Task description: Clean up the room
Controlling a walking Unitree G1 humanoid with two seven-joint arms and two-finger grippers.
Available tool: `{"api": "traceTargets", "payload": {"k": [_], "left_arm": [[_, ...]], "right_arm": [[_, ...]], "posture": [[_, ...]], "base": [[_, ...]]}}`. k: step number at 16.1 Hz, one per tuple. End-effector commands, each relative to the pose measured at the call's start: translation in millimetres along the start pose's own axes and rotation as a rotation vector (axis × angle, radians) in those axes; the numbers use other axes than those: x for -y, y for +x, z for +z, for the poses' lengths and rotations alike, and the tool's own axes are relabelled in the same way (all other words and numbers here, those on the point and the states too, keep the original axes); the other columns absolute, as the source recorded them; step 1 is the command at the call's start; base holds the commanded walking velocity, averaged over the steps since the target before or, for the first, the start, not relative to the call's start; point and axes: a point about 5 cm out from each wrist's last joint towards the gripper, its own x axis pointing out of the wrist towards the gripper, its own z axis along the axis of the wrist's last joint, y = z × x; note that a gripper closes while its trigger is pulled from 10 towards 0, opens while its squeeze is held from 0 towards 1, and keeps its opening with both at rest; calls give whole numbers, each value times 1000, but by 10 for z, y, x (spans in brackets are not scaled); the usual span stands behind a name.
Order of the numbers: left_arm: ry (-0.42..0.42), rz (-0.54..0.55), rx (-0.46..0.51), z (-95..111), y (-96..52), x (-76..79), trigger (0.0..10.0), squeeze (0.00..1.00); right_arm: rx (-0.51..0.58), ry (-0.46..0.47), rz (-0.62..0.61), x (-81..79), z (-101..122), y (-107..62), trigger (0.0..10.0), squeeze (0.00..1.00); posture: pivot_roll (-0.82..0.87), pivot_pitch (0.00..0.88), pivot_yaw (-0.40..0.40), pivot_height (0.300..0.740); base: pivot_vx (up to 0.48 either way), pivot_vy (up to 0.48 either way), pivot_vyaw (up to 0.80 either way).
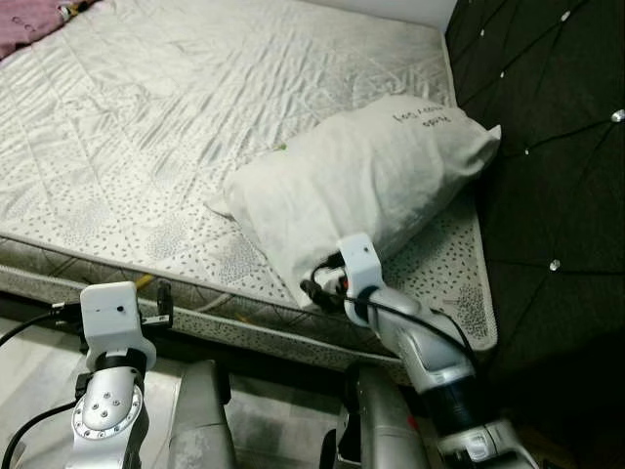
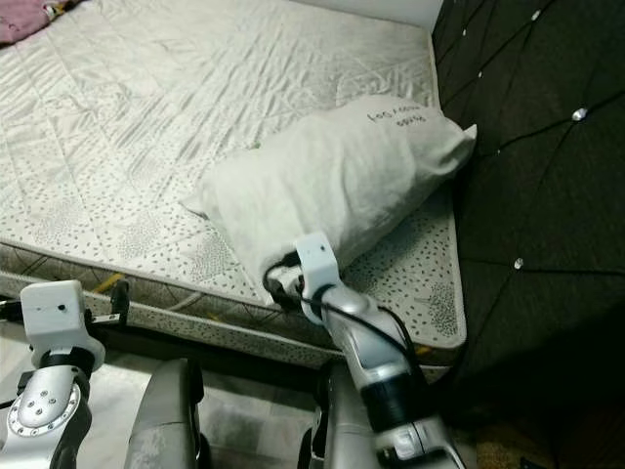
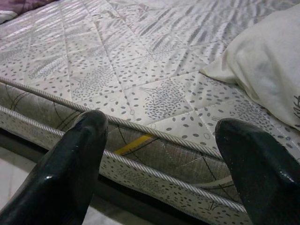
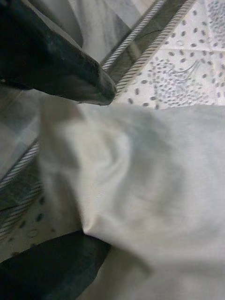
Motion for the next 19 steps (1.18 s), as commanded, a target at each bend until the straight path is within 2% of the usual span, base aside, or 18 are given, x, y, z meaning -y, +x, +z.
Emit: {"api": "traceTargets", "payload": {"k": [1,6,8,12,14,15,16,19], "left_arm": [[6,-3,-5,2,-13,28,10000,0],[2,-2,-8,4,-29,31,10000,0],[1,1,-9,3,-37,34,10000,0],[-1,4,-14,-8,-51,37,10000,0],[0,6,-14,-8,-50,36,10000,0],[2,7,-15,-12,-47,35,10000,0],[3,6,-13,-14,-34,40,10000,0],[-1,4,-2,11,5,64,10000,0]], "right_arm": [[-1,2,-14,16,6,13,10000,0],[-22,42,-36,-92,-16,134,10000,0],[-41,51,-80,-66,-55,175,10000,0],[-99,87,-224,97,-171,202,10000,0],[-101,127,-252,71,-150,249,10000,0],[-87,136,-245,24,-120,287,6549,0],[-62,168,-220,-79,-68,345,0,0],[-8,213,-213,-240,62,441,0,0]], "posture": [[176,108,-109,582],[179,117,-115,582],[181,119,-117,582],[179,125,-125,582],[179,125,-125,582],[181,121,-125,582],[189,110,-123,582],[198,92,-119,582]], "base": [[0,0,0],[0,0,0],[0,0,0],[0,0,0],[0,0,0],[0,0,0],[0,0,0],[0,0,0]]}}
